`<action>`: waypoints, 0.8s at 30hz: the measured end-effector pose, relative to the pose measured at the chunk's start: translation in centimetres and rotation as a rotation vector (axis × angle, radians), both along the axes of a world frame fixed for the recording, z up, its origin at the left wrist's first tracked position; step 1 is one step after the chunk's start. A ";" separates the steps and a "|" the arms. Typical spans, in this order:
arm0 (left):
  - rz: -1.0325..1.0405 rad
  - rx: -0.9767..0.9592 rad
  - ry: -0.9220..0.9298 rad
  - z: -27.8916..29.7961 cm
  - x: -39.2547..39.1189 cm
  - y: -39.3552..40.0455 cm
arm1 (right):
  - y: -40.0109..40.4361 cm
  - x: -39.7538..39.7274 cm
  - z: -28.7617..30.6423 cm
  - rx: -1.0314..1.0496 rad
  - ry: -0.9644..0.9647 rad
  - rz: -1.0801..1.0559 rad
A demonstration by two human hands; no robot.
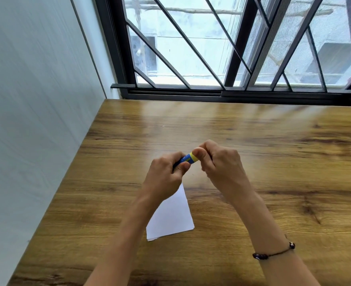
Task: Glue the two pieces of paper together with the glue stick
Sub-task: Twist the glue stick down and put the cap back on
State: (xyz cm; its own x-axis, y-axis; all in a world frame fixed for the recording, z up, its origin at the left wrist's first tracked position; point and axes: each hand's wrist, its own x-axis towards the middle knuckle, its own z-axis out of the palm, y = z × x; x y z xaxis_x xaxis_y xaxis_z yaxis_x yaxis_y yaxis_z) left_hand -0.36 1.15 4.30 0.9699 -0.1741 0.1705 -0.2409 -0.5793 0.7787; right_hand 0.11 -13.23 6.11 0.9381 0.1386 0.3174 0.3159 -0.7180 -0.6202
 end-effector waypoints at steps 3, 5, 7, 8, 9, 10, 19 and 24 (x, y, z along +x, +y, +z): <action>0.008 0.006 -0.015 -1.1 0.0 -0.4 | -0.2 0.4 -0.2 -0.165 -0.010 -0.015; 0.008 0.041 -0.015 -1.7 -0.1 -0.8 | -0.1 0.3 -0.4 -0.214 -0.014 0.007; 0.010 0.040 -0.043 -2.3 -0.2 -1.1 | 0.4 -0.1 -0.8 -0.191 -0.043 0.037; 0.027 0.026 -0.061 -2.5 -0.2 -1.1 | 0.8 -0.4 -1.0 -0.174 -0.053 0.042; 0.051 0.015 -0.077 -2.6 -0.2 -1.2 | 1.0 -0.6 -1.1 -0.160 -0.054 0.041; 0.070 0.013 -0.089 -2.8 -0.2 -1.1 | 1.1 -0.6 -1.2 -0.151 -0.049 0.039; 0.061 0.074 -0.109 -4.0 0.3 -1.1 | 0.8 -0.6 -1.9 -0.163 -0.049 0.032; 0.075 0.085 -0.104 -4.1 0.3 -1.0 | 0.8 -0.4 -2.3 -0.191 -0.049 0.037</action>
State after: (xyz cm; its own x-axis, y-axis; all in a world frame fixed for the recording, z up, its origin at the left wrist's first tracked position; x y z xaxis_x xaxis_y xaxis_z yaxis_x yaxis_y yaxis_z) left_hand -0.08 0.12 0.23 0.9586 -0.1198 0.2583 -0.2710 -0.6618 0.6990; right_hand -0.34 -12.44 3.82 0.9154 0.2351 0.3269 0.3708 -0.8086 -0.4569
